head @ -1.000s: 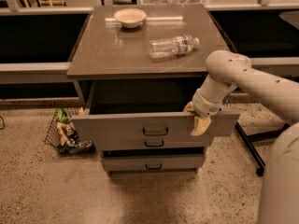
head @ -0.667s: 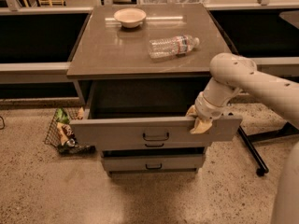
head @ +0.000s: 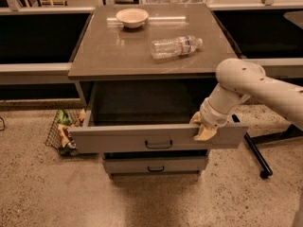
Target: Open top drawer
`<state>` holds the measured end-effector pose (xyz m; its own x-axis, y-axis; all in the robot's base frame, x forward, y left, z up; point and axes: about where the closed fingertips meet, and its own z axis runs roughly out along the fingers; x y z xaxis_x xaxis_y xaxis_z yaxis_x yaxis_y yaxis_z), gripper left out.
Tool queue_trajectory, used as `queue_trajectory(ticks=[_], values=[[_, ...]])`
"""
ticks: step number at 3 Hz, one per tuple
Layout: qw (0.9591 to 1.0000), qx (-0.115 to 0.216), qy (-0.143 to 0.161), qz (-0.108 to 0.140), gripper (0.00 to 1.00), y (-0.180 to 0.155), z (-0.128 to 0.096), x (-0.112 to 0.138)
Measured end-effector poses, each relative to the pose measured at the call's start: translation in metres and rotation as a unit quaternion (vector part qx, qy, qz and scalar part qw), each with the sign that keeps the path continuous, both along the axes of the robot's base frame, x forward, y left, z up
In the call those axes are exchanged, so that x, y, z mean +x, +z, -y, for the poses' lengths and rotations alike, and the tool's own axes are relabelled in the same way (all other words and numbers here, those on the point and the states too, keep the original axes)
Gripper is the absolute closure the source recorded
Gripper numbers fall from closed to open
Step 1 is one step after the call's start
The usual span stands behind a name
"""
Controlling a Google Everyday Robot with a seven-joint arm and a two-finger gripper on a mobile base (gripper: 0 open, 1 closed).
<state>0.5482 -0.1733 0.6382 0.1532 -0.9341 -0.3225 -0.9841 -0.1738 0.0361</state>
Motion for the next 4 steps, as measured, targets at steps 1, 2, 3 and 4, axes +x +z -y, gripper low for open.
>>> queue_trajectory(ticks=[1, 2, 3, 4], values=[[0.9999, 0.003, -0.008, -0.006, 1.00, -0.001, -0.001, -0.008], [0.9999, 0.003, -0.008, -0.006, 1.00, -0.001, -0.001, -0.009], [0.9995, 0.009, -0.024, -0.018, 1.00, 0.000, -0.001, -0.028], [0.9995, 0.009, -0.024, -0.019, 0.97, 0.000, -0.001, -0.028]])
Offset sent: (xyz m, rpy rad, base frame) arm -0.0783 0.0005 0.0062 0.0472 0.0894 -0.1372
